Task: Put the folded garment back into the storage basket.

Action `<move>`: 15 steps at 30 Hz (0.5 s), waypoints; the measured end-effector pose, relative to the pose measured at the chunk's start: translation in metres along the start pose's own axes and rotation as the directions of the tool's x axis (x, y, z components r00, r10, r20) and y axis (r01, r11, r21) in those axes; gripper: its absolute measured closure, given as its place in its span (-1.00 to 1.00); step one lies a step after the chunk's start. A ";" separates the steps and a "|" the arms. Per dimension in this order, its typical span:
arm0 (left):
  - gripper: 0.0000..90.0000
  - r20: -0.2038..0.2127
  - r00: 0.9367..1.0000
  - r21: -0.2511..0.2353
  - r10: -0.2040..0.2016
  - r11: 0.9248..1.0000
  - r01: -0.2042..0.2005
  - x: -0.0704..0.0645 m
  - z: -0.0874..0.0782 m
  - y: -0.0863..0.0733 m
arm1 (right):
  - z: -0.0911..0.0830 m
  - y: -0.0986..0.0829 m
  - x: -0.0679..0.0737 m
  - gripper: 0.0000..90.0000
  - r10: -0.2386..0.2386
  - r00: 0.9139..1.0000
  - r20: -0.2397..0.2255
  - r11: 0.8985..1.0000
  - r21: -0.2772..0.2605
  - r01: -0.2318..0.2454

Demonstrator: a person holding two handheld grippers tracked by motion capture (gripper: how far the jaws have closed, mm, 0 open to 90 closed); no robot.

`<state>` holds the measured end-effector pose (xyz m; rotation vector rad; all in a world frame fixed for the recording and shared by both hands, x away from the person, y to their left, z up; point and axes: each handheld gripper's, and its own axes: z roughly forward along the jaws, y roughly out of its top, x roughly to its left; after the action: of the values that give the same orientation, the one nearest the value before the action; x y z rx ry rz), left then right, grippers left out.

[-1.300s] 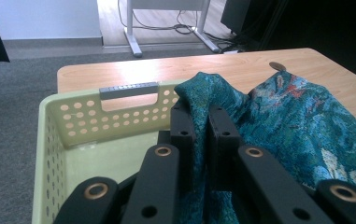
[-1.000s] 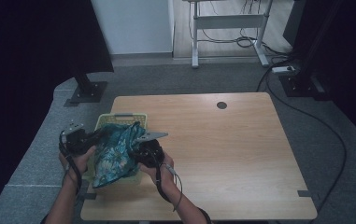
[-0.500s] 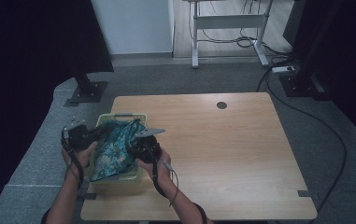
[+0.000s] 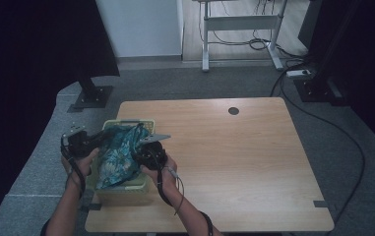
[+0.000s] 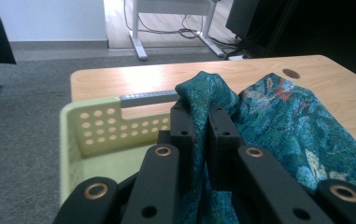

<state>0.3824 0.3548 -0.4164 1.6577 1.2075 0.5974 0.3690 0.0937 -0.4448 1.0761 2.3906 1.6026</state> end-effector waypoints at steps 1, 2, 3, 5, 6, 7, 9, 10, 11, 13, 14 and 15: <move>0.84 -0.006 1.000 0.003 0.002 1.000 -0.002 0.001 -0.001 0.001 | 0.002 0.001 0.001 0.83 0.000 1.000 -0.001 1.000 0.000 0.000; 0.84 -0.010 1.000 0.004 0.006 1.000 -0.006 0.002 -0.002 0.002 | 0.004 0.002 0.002 0.83 -0.003 1.000 -0.002 1.000 0.001 0.003; 0.84 -0.012 1.000 -0.002 0.002 1.000 -0.002 0.003 -0.003 0.002 | 0.005 0.002 0.004 0.83 -0.005 1.000 -0.001 1.000 0.002 0.005; 0.84 -0.012 1.000 -0.004 -0.001 1.000 0.001 0.005 -0.003 0.003 | 0.008 0.002 0.007 0.83 -0.009 1.000 -0.004 1.000 0.000 0.009; 0.84 -0.015 1.000 -0.003 0.001 1.000 -0.001 0.005 -0.003 0.003 | 0.010 0.002 0.008 0.83 -0.012 1.000 -0.003 1.000 -0.002 0.012; 0.84 -0.016 1.000 -0.003 0.000 1.000 0.000 0.005 -0.003 0.003 | 0.011 0.003 0.009 0.83 -0.012 1.000 -0.003 1.000 -0.001 0.012; 0.83 -0.020 1.000 -0.005 -0.006 1.000 0.006 0.006 -0.002 0.002 | 0.012 0.002 0.008 0.82 -0.005 1.000 0.003 1.000 -0.004 0.005; 0.82 -0.022 1.000 -0.003 -0.013 1.000 0.013 0.006 0.000 0.000 | 0.014 0.002 0.006 0.80 0.001 1.000 0.002 1.000 0.002 -0.001; 0.75 -0.029 0.999 0.004 -0.018 1.000 0.018 0.007 0.002 -0.002 | 0.015 0.001 0.005 0.65 0.000 1.000 0.018 1.000 0.006 0.000; 0.46 -0.038 0.999 0.010 -0.027 1.000 0.027 0.006 0.004 -0.005 | 0.019 -0.002 0.001 0.18 0.009 0.997 0.080 1.000 0.023 -0.011; 0.37 -0.037 0.999 0.011 -0.030 0.999 0.030 0.006 0.004 -0.006 | 0.020 -0.004 0.000 0.13 0.010 0.995 0.095 0.999 0.029 -0.013; 0.29 -0.037 0.999 0.015 -0.031 0.999 0.032 0.005 0.003 -0.007 | 0.019 -0.006 -0.002 0.11 0.002 0.996 0.093 0.999 0.033 -0.005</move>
<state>0.3842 0.3583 -0.4247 1.6446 1.2657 0.6027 0.3752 0.1063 -0.4592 1.1343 2.3648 1.4839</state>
